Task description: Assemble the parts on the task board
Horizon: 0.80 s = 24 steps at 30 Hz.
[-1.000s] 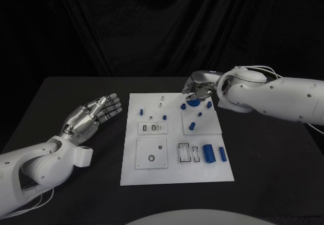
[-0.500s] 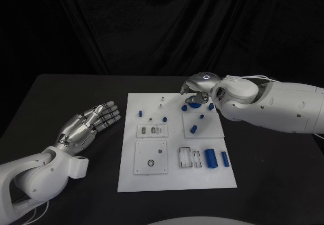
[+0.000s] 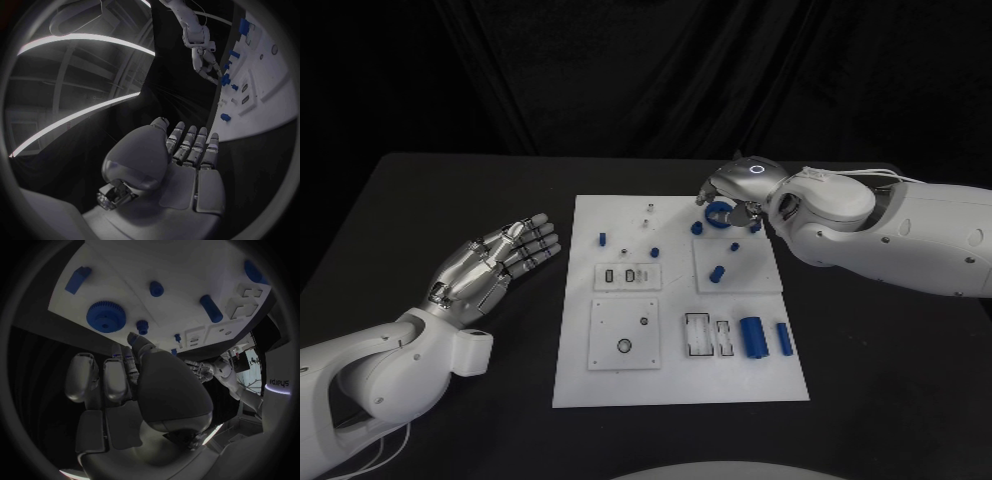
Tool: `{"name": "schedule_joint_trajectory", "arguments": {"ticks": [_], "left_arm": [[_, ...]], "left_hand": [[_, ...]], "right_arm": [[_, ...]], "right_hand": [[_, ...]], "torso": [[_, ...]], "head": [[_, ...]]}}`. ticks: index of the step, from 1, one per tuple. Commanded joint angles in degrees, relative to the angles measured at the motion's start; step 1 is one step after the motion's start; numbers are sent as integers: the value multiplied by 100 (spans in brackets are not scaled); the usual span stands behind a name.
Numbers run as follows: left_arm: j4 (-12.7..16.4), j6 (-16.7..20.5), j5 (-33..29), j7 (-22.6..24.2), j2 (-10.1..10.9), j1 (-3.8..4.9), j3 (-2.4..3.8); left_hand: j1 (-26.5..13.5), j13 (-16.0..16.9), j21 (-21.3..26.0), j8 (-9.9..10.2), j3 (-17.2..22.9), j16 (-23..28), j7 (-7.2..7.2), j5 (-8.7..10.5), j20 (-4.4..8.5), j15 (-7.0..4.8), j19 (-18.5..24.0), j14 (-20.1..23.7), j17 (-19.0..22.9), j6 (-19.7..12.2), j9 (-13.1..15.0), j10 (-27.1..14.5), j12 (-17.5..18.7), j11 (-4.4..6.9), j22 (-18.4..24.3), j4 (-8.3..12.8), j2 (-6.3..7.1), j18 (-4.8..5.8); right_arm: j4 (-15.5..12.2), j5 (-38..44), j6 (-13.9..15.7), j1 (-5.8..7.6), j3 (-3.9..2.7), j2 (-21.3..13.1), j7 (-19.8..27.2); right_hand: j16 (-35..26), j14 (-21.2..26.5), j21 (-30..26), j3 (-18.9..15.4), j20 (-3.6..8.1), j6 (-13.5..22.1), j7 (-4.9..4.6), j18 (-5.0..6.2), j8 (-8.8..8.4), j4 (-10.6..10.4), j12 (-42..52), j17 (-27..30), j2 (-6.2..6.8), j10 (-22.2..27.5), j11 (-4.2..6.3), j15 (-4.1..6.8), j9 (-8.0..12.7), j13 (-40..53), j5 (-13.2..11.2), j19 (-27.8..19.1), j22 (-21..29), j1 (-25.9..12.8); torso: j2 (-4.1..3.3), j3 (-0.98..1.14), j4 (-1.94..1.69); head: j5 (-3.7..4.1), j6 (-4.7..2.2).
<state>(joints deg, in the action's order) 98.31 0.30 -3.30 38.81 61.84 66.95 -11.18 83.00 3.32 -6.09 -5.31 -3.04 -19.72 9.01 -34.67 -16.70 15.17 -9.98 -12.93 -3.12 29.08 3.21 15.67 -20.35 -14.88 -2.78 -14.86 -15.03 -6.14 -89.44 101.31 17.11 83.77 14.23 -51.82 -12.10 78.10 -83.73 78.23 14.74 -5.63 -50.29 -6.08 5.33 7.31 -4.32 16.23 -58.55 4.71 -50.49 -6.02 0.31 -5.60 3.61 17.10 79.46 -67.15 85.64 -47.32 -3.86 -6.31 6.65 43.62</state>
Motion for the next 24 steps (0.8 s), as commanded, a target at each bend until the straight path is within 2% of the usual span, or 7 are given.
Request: {"name": "schedule_joint_trajectory", "arguments": {"ticks": [1, 6, 10, 14, 22, 24], "left_arm": [[-18, -127, -19, 1433, -21, 5, 1], [-46, -140, -19, 1431, -39, 4, 0], [-50, -147, -19, 1434, -50, 4, -1], [-48, -160, -19, 1433, -64, 4, -2], [-83, -174, -19, 1439, -85, 4, -5], [-90, -179, -19, 1442, -89, 4, -6]], "left_hand": [[59, -2, -29, -15, 72, -51, 44, -40, -10, 56, -34, -11, -8, 13, 6, -15, -26, -39, 0, 8, -15, 113], [66, -2, -31, -14, 142, -73, 50, -52, -9, 68, -38, -10, -7, 12, 6, -20, -39, -39, 1, 25, -9, 126], [67, -2, -33, -14, 169, -86, 51, -56, -9, 72, -42, -13, -8, 12, 6, -25, -41, -41, 1, 32, -4, 130], [68, -2, -34, -15, 195, -92, 52, -61, -9, 77, -44, -12, -8, 16, 7, -28, -46, -37, 1, 38, 0, 135], [68, -2, -36, -15, 216, -100, 52, -66, -8, 79, -46, -13, -8, 18, 7, -28, -51, -39, 1, 44, 5, 138], [67, -1, -41, -15, 248, -122, 54, -72, -8, 84, -56, -21, -10, 19, 7, -27, -61, -42, 0, 51, 14, 143]], "right_arm": [[-58, -96, 467, -19, -4, -82, 158], [-96, -217, 455, -31, -4, -193, 254], [-105, -278, 429, -61, -3, -237, 331], [-105, -310, 447, -121, -3, -252, 417], [-59, -327, 557, -226, -3, -197, 570], [-51, -328, 615, -245, -3, -187, 612]], "right_hand": [[25, -107, 31, 261, -10, -73, -29, -54, -33, 20, -110, -62, 93, -87, -2, -5, -15, -3, 52, 28, -57, -24], [24, -102, 37, 629, -10, -100, -27, -51, -70, 105, -247, -79, 214, -127, -12, 0, -21, -3, 71, 16, -81, -35], [30, -105, 35, 752, -3, -88, -13, -50, -94, 129, -295, -106, 264, -137, -15, 7, -20, -3, 55, 7, -86, -65], [43, -111, 34, 885, -9, -91, -13, -52, -127, 71, -376, -164, 353, -175, -16, 4, -30, 5, -281, -9, -118, -243], [51, -118, 44, 773, -4, -119, -14, -59, -135, -67, -379, -209, 432, -250, 10, 14, -50, 18, -712, -1, -168, -433], [51, -119, 44, 755, -6, -140, -26, -59, -127, -83, -366, -213, 438, -280, 17, 7, -57, 21, -741, -1, -172, -442]], "torso": [[-21, -3, -11], [-39, -4, -16], [-39, -3, -15], [-38, -6, -2], [-44, -3, 10], [-49, -3, 6]], "head": [[16, -11], [33, -44], [40, -56], [24, -52], [7, -40], [8, -38]]}}
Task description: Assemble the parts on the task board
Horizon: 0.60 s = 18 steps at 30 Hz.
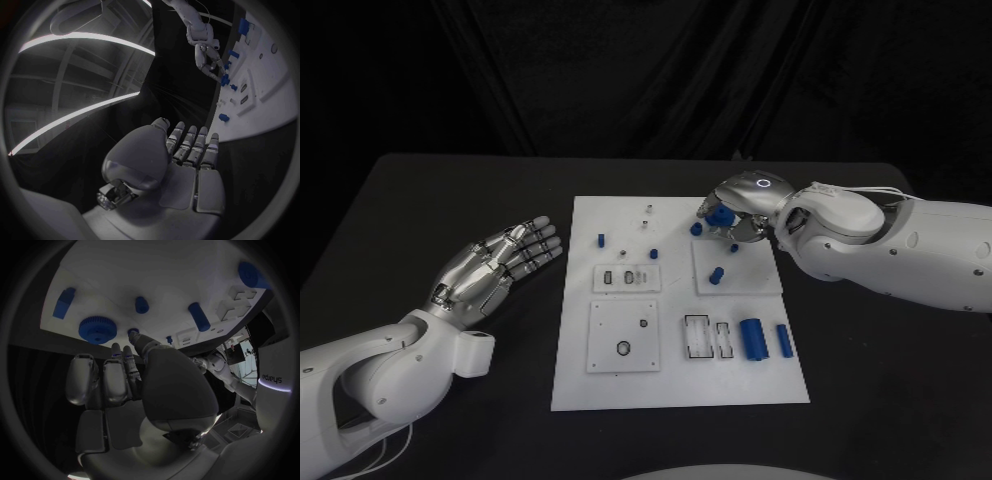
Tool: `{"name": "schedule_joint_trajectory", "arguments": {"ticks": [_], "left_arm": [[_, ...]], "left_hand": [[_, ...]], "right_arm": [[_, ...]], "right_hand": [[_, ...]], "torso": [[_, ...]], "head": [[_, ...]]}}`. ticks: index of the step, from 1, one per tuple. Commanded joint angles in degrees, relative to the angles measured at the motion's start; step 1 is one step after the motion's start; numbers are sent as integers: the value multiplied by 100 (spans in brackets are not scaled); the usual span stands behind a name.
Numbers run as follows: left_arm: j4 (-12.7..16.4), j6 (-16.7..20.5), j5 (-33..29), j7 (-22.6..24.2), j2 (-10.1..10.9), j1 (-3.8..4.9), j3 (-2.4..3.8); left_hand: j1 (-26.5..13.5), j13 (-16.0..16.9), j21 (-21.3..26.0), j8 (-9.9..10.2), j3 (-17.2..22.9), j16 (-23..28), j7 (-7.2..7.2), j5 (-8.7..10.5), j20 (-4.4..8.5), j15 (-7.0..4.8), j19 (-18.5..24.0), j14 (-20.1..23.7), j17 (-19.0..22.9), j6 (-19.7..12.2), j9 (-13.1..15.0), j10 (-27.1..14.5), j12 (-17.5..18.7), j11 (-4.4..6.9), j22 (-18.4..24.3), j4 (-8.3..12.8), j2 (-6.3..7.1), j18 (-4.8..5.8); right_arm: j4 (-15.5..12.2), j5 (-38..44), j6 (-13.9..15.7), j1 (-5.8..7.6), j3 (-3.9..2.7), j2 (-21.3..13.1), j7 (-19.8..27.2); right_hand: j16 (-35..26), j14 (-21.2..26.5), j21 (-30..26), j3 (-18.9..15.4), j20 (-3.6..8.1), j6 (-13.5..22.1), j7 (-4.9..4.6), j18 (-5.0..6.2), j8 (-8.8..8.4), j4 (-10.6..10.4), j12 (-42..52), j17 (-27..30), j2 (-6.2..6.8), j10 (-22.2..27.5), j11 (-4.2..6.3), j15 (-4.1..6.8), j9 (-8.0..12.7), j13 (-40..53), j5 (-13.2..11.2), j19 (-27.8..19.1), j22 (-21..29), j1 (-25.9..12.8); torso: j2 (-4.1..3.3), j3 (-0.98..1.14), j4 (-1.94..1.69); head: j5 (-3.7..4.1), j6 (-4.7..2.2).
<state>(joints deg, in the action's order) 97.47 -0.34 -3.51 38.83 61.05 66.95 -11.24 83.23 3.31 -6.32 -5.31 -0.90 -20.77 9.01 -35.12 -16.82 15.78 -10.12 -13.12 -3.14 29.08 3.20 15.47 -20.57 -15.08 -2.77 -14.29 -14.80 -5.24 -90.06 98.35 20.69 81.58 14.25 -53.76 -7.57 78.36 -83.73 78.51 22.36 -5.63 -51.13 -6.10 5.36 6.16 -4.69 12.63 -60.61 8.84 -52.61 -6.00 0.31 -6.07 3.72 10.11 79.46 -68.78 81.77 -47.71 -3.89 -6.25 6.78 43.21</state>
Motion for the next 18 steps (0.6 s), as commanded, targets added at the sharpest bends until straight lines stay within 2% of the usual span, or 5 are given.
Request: {"name": "schedule_joint_trajectory", "arguments": {"ticks": [1, 6, 9, 18], "left_arm": [[-7, -117, 2, 1442, -12, 3, -1], [-19, -135, 2, 1445, -32, 3, -4], [-23, -144, 2, 1443, -39, 3, -4], [-48, -173, 2, 1422, -58, 3, -8]], "left_hand": [[42, 1, -18, -19, 68, -33, 55, -39, 5, 28, -43, -8, -9, 31, 9, 0, -54, -26, 0, 2, 1, 58], [40, 2, -21, -21, 81, -42, 56, -43, 4, 31, -47, -11, -10, 38, 10, 3, -60, -25, -1, 4, 5, 60], [40, 2, -21, -21, 81, -42, 56, -43, 4, 31, -47, -11, -10, 38, 10, 3, -60, -25, -1, 4, 5, 60], [28, 5, -23, -26, 133, -78, 65, -57, 5, 39, -51, -29, -13, 52, 12, 15, -84, -39, 0, 8, 20, 69]], "right_arm": [[14, -33, 276, -36, -5, 10, 172], [43, -34, 337, -76, -5, 42, 219], [63, -34, 370, -92, -5, 65, 235], [160, -34, 412, -116, -5, 182, 279]], "right_hand": [[31, -123, 22, -33, -9, -64, -32, -65, -12, -64, 11, -26, 39, -108, 21, 6, -14, 15, -75, 5, -24, -68], [25, -122, 15, -168, -11, -52, -47, -64, -33, -160, 27, -27, 75, -151, 35, 6, -19, 13, -284, 3, -32, -126], [23, -122, 12, -206, -12, -49, -55, -64, -39, -189, 34, -29, 73, -163, 38, 5, -20, 14, -330, 2, -35, -135], [11, -116, 0, -222, -23, -32, -56, -63, -53, -208, 63, -10, 43, -212, 48, -14, -20, 21, -286, -7, -24, -101]], "torso": [[-16, 2, -4], [-25, 6, -10], [-26, 7, -14], [-32, 1, 4]], "head": [[-1, 7], [25, 29], [35, 32], [38, 35]]}}
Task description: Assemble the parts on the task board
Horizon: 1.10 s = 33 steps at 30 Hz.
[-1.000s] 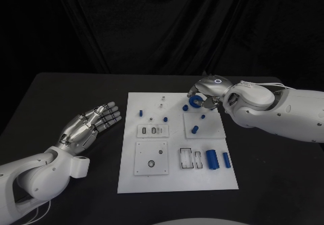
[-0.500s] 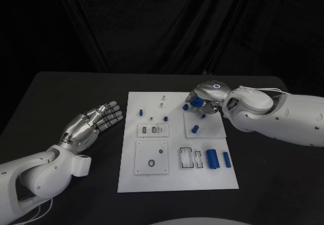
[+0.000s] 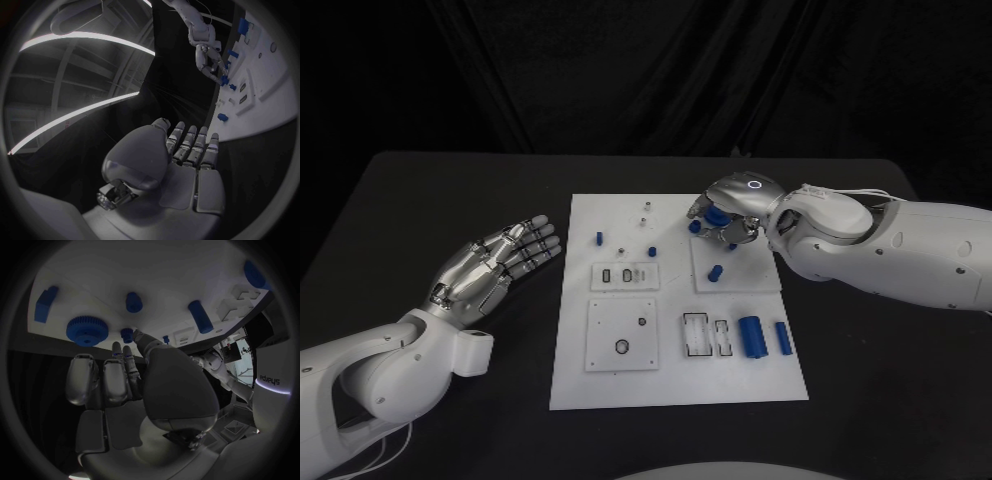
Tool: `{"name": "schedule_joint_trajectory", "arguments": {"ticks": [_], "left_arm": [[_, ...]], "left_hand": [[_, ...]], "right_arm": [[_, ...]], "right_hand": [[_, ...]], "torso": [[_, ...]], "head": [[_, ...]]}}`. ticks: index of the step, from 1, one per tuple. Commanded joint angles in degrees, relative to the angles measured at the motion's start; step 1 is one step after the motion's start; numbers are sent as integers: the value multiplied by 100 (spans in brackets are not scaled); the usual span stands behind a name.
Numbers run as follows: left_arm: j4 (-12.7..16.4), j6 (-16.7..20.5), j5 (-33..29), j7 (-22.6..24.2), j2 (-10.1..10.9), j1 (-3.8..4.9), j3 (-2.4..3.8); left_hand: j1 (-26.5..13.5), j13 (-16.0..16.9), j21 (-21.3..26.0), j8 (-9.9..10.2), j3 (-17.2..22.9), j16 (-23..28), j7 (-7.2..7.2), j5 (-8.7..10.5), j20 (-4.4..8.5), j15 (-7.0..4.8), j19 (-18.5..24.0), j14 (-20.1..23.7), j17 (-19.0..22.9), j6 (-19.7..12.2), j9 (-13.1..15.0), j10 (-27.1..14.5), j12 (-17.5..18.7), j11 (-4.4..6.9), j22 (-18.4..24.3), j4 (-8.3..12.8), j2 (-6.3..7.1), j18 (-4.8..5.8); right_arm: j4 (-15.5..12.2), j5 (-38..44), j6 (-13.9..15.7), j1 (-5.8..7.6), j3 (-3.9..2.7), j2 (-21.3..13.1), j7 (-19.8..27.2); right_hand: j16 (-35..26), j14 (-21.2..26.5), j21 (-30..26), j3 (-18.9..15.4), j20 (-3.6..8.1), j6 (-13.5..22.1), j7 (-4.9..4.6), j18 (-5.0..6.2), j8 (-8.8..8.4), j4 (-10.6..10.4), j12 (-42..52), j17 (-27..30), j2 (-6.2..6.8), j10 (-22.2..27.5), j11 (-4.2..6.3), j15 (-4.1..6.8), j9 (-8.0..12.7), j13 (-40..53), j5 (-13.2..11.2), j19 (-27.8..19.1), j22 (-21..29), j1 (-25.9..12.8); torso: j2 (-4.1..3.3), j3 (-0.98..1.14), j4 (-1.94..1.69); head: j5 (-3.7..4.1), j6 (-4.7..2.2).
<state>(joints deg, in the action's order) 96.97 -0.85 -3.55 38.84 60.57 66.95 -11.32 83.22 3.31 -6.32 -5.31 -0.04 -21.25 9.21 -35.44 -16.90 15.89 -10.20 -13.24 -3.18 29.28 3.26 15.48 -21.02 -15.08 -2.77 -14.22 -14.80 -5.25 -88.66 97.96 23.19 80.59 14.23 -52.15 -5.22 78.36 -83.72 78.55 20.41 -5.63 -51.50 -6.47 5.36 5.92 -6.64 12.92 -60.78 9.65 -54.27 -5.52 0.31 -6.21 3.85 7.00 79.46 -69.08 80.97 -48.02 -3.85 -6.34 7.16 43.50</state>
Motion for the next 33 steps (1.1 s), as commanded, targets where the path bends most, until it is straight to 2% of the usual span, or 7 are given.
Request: {"name": "schedule_joint_trajectory", "arguments": {"ticks": [1, 13, 20, 26, 30, 33], "left_arm": [[4, -124, 6, 1419, -10, 3, 0], [12, -142, 6, 1374, -9, 3, -3], [1, -161, -12, 1355, -20, 3, -9], [0, -171, -16, 1350, -25, 2, -13], [-3, -177, -17, 1346, -32, 2, -14], [-14, -183, -17, 1344, -40, 2, -15]], "left_hand": [[29, 5, -23, -26, 47, -30, 44, -25, 12, 28, -44, -17, -9, 31, 7, 15, -40, -39, -1, 1, 20, 70], [22, 5, -20, -26, 69, -34, 53, -26, 13, 32, -39, -16, -8, 30, 7, 16, -44, -47, 1, 2, 26, 74], [10, 6, -21, -29, 110, -53, 70, -26, 13, 39, -41, -19, -9, 43, 8, 24, -63, -65, 2, 3, 36, 81], [4, 7, -22, -33, 128, -61, 75, -25, 14, 41, -43, -20, -9, 58, 10, 28, -70, -75, 2, 3, 41, 84], [3, 7, -22, -34, 132, -63, 77, -25, 14, 41, -43, -20, -9, 62, 11, 29, -73, -77, 2, 4, 43, 85], [3, 7, -22, -34, 132, -63, 77, -25, 14, 41, -43, -20, -9, 62, 11, 29, -73, -77, 2, 4, 43, 85]], "right_arm": [[27, 4, 171, -19, -4, 32, 52], [176, 4, 155, -72, -4, 156, 25], [234, 4, 124, -85, -5, 198, 28], [270, 4, 134, -96, -5, 225, 35], [299, 4, 189, -105, -5, 243, 77], [323, 4, 275, -118, -5, 262, 147]], "right_hand": [[6, -113, -9, -26, -25, 4, -17, -61, -29, -15, 35, 21, -43, -48, -1, -15, -7, 7, 35, -12, 14, -16], [-24, -85, -45, 76, -98, -77, -12, -53, -8, 12, 35, 60, -127, -81, -40, -100, -35, -8, 436, -47, 35, 150], [-14, -82, -40, 275, -131, -317, -35, -52, 98, 62, 115, 33, -176, -343, -34, -121, -102, 4, 732, -48, 1, 252], [-10, -82, -37, 353, -115, -439, -54, -51, 154, 84, 147, 20, -198, -469, 1, -97, -143, 8, 769, -48, -13, 274], [-8, -85, -36, 385, -93, -612, -79, -52, 245, 90, 160, 10, -234, -546, 28, -73, -206, 7, 748, -48, -24, 268], [-6, -90, -28, 373, -58, -820, -63, -55, 367, 103, 223, -6, -281, -715, 89, -27, -298, 27, 683, -39, -50, 257]], "torso": [[-4, -5, 16], [-5, 0, 9], [-11, -5, 13], [-10, -8, 12], [-13, -6, 9], [-13, -5, 13]], "head": [[6, 11], [33, 35], [45, 48], [57, 57], [62, 73], [52, 82]]}}
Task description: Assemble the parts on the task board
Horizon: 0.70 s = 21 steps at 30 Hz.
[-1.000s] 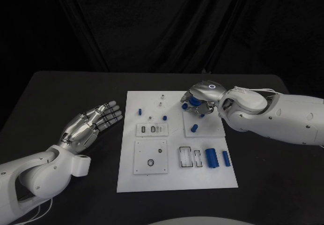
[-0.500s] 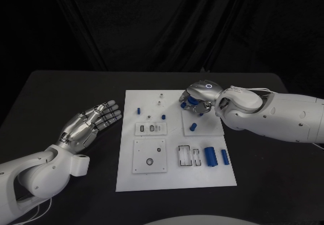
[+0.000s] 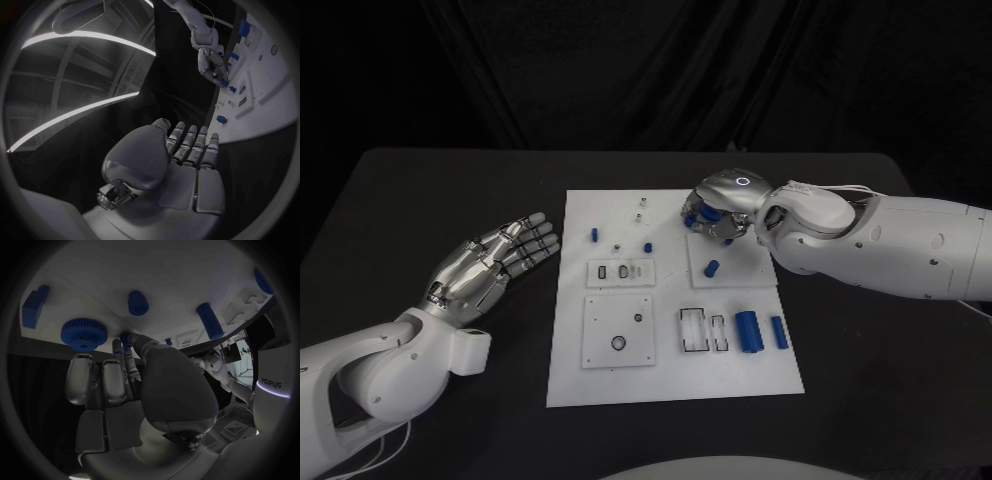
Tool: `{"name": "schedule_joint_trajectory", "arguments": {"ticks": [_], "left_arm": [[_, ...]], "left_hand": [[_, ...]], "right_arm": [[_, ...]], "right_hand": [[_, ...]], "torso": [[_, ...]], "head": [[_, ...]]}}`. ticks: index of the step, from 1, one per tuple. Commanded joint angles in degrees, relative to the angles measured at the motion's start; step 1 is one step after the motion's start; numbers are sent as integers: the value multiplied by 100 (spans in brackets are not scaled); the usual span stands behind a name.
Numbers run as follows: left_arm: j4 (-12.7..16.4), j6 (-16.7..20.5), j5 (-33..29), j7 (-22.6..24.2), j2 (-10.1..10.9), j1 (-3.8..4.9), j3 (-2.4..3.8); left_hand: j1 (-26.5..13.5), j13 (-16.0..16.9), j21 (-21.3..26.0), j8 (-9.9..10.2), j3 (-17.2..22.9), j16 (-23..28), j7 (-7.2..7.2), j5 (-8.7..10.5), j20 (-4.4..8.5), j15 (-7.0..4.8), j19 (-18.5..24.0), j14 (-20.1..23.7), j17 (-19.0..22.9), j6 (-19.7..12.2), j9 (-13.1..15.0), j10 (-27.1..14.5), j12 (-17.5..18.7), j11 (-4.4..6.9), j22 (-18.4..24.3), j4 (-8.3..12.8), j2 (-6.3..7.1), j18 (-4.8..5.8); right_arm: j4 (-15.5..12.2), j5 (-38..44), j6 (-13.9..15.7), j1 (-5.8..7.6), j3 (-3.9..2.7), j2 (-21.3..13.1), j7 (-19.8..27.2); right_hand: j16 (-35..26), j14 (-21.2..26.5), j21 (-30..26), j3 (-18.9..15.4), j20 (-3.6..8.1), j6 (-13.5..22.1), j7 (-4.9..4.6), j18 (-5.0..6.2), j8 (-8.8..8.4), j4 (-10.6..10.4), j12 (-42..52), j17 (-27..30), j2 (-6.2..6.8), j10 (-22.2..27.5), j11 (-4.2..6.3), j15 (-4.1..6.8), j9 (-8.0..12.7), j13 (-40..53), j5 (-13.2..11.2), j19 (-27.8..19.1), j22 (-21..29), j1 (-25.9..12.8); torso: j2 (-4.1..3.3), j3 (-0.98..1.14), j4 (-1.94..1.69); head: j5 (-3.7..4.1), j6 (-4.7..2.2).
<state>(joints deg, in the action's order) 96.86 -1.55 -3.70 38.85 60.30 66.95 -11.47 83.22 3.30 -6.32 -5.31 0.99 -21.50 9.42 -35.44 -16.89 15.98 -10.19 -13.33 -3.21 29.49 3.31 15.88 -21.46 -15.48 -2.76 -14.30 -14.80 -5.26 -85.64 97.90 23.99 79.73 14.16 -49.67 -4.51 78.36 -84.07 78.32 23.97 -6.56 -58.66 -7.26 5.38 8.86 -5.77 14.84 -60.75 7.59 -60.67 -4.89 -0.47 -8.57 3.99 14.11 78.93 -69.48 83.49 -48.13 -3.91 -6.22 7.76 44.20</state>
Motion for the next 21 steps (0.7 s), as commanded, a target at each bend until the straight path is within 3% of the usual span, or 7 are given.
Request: {"name": "schedule_joint_trajectory", "arguments": {"ticks": [1, 4, 5, 7, 11, 15, 21], "left_arm": [[-8, -114, -3, 1342, -15, 2, -1], [-11, -115, -3, 1341, -15, 2, -4], [-9, -116, -3, 1340, -12, 2, -5], [-3, -120, -3, 1337, -6, 2, -7], [5, -117, -3, 1333, 16, 2, -10], [23, -103, -12, 1324, 55, 1, -13], [34, -88, -41, 1312, 56, 1, -16]], "left_hand": [[3, 7, -22, -34, 29, -37, 56, -25, 14, 32, -44, -11, -6, 41, 5, -12, -28, -38, 2, 11, 43, 85], [3, 7, -22, -34, 29, -37, 56, -25, 14, 32, -44, -11, -6, 41, 5, -12, -28, -38, 2, 11, 43, 85], [3, 7, -22, -34, 29, -37, 56, -25, 14, 32, -44, -11, -6, 41, 5, -12, -28, -38, 2, 11, 43, 85], [-6, 9, -22, -38, 57, -45, 64, -25, 14, 34, -44, -9, -6, 50, 6, -4, -42, -49, 3, 12, 49, 88], [-6, 9, -22, -38, 57, -45, 64, -25, 14, 34, -44, -9, -6, 50, 6, -4, -42, -49, 3, 12, 49, 88], [-9, 9, -27, -39, 66, -51, 66, -26, 14, 34, -52, -11, -6, 54, 7, -2, -46, -53, 1, 12, 51, 89], [-13, 11, -28, -44, 79, -60, 69, -26, 14, 35, -53, -14, -7, 72, 9, 9, -62, -57, 1, 12, 56, 90]], "right_arm": [[28, 11, 226, -35, 3, 21, 103], [38, 11, 336, -46, 2, 40, 183], [29, 6, 382, -48, 2, 40, 209], [-8, -43, 488, -50, 1, 25, 256], [-76, -173, 633, -1, -1, 13, 298], [-90, -241, 639, 147, -2, 102, 286], [149, -279, 497, 363, -11, 499, 273]], "right_hand": [[-9, -55, -3, 9, 45, -137, 22, -58, 94, 18, 41, -5, -83, -107, 39, 61, -82, 15, -38, 15, -16, 1], [-11, -65, 0, -45, 103, -346, 58, -60, 235, 32, 111, -20, -139, -313, 119, 126, -202, 36, -103, 24, -35, -13], [-12, -72, 3, -109, 145, -569, 117, -63, 392, 59, 207, -32, -169, -563, 197, 197, -320, 74, -141, 32, -51, -15], [-20, -80, 4, -171, 208, -600, 150, -66, 466, 75, 194, -40, -195, -677, 249, 237, -435, 70, -154, 42, -68, -30], [-16, -90, 9, -206, 236, -614, 173, -72, 514, 85, 180, -70, -189, -772, 276, 261, -518, 67, -164, 56, -90, -37], [-29, -89, 6, -223, 246, -613, 184, -73, 536, 75, 146, -52, -185, -795, 279, 266, -568, 56, -201, 59, -94, -54], [-44, -89, -5, -235, 253, -573, 190, -73, 543, 56, 61, -42, -193, -786, 273, 266, -635, 29, -280, 59, -91, -70]], "torso": [[-3, 0, 1], [-2, -1, 2], [-2, -1, 1], [0, -2, 1], [-2, -3, -1], [11, -5, 15], [3, 2, 10]], "head": [[-12, 14], [-22, 12], [-26, -8], [-24, -33], [6, -66], [-5, -77], [-31, -109]]}}
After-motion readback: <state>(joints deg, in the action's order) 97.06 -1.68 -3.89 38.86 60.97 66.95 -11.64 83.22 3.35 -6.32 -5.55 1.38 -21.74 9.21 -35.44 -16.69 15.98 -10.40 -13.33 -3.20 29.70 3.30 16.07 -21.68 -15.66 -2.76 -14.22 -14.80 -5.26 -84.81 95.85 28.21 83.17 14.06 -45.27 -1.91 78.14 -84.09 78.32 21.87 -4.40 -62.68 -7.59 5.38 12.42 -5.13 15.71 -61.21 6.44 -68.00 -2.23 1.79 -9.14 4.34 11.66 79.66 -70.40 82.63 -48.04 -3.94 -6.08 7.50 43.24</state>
